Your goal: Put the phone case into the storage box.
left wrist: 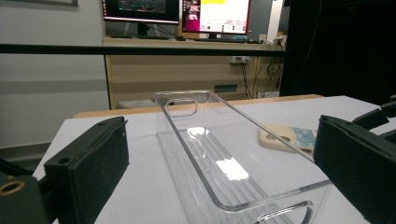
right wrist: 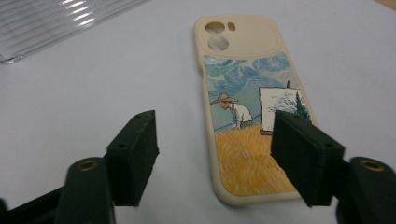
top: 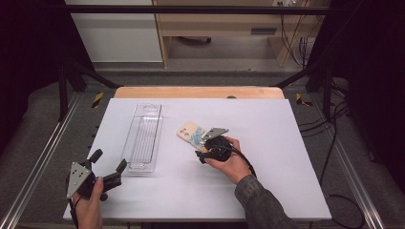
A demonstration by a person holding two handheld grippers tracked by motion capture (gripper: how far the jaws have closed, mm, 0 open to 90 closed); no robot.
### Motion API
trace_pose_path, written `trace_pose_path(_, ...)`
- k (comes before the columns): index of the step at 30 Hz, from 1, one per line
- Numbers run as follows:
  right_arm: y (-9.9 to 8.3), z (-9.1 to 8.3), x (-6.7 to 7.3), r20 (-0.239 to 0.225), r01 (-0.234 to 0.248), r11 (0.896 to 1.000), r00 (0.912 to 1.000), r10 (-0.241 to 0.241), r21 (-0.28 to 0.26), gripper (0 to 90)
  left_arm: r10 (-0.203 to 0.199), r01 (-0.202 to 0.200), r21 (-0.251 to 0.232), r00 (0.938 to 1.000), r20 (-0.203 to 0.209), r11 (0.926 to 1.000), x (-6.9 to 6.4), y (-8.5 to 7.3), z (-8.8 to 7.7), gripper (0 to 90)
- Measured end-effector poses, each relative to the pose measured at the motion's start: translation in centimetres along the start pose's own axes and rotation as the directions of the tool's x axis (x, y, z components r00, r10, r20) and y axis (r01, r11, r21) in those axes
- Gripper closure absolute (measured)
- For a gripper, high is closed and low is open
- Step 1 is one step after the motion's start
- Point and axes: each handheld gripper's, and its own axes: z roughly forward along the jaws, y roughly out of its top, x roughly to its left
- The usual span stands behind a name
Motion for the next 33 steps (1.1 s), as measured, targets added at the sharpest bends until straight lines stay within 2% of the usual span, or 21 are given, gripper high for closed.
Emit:
trace_pose_path(1, 0.1, -0.1, -0.1, 0.011, 0.002, 1.000, 0.9999, -0.002, -0.008, 20.9, 0.000, 0.000, -0.001, 1.0000, 0.000, 1.0000, 0.0, 0.0, 0.0, 3.1)
trace_pose_path(2, 0.1, -0.1, -0.2, 0.012, 0.005, 1.000, 0.9999, -0.005, -0.008, 18.1, 0.001, -0.001, 0.000, 1.0000, 0.001, 1.0000, 0.0, 0.0, 0.0, 3.1)
trace_pose_path(5, 0.2, 0.0, -0.4, 0.021, 0.013, 1.000, 0.9997, -0.013, 0.016, 13.3, -0.001, 0.001, 0.000, 1.0000, 0.000, 1.0000, 0.0, 0.0, 0.0, 3.1)
trace_pose_path(6, 0.3, 0.0, -0.8, 0.044, 0.017, 0.999, 0.9989, -0.018, 0.027, 11.6, 0.003, -0.003, 0.000, 1.0000, 0.001, 1.0000, 0.0, 0.0, -0.1, 3.1)
trace_pose_path(10, 0.5, 0.4, -1.6, 0.061, 0.006, 0.999, 0.9981, -0.009, 0.046, 10.7, -0.001, 0.001, -0.003, 1.0000, -0.002, 1.0000, 0.0, 0.1, -0.1, 3.1)
trace_pose_path(12, 0.4, 0.7, -2.2, 0.061, -0.004, 0.999, 0.9981, 0.002, 0.037, 10.7, -0.002, 0.002, -0.003, 1.0000, -0.002, 1.0000, 0.0, 0.1, -0.1, 3.1)
trace_pose_path(15, 0.1, 1.1, -2.9, 0.061, -0.036, 0.998, 0.9976, 0.033, 0.060, 10.1, 0.002, -0.002, -0.003, 1.0000, 0.000, 1.0000, 0.0, 0.1, -0.1, 3.1)
trace_pose_path(18, -0.2, 1.5, -3.3, 0.055, -0.047, 0.996, 0.9976, 0.043, 0.076, 9.5, 0.002, -0.002, -0.004, 1.0000, 0.000, 1.0000, 0.0, 0.1, -0.1, 3.1)
trace_pose_path(23, -0.4, 2.0, -3.6, 0.020, -0.047, 0.997, 0.9988, 0.045, 0.065, 9.4, 0.003, -0.003, -0.003, 1.0000, 0.000, 1.0000, 0.0, 0.1, -0.2, 3.1)
trace_pose_path(27, -0.5, 2.4, -3.8, 0.030, -0.046, 0.997, 0.9986, 0.044, 0.067, 9.4, 0.006, -0.006, -0.001, 1.0000, -0.001, 1.0000, 0.1, 0.1, -0.1, 3.0)
trace_pose_path(33, -0.9, 3.1, -3.9, 0.014, -0.055, 0.995, 0.9984, 0.054, 0.087, 9.7, 0.007, -0.007, -0.001, 1.0000, -0.002, 1.0000, 0.1, 0.1, -0.2, 3.1)
